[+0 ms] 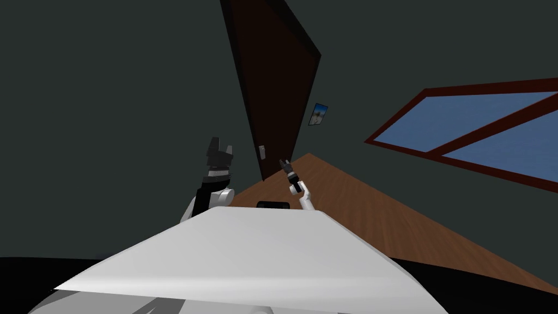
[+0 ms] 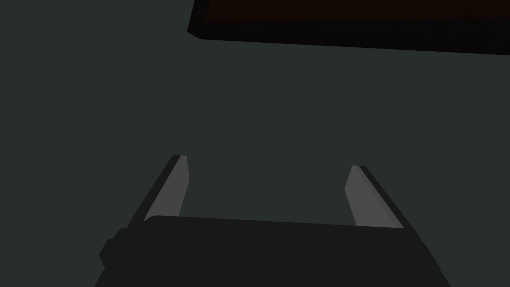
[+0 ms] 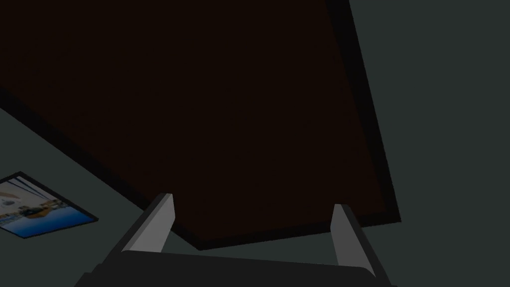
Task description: Pull the door open
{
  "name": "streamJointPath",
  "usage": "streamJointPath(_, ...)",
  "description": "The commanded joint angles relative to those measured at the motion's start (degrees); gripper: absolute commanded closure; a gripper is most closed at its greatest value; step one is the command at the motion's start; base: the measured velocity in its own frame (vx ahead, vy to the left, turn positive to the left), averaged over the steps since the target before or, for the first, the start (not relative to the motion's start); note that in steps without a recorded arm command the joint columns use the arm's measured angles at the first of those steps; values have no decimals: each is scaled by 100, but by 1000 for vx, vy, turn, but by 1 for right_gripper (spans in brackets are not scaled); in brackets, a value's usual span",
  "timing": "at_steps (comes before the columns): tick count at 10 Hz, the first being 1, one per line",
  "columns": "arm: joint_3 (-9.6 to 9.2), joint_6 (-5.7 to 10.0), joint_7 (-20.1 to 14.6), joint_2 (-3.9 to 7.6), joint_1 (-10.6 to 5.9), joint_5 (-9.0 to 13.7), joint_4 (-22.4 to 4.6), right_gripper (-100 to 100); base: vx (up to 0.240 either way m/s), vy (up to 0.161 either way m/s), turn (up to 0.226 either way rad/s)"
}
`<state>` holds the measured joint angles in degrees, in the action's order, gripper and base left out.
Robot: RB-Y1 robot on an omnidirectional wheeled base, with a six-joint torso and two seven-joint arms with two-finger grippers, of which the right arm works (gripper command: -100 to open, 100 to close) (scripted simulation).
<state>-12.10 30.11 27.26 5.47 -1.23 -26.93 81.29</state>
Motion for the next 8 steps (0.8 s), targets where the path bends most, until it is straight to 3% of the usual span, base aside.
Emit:
streamJointPath(1, -82, 24, 183, -19, -117, -129, -236, -100, 85, 66, -53)
streamJointPath(8, -371, 30, 772, -40, -689, -610, -1159, -100, 83, 78, -47)
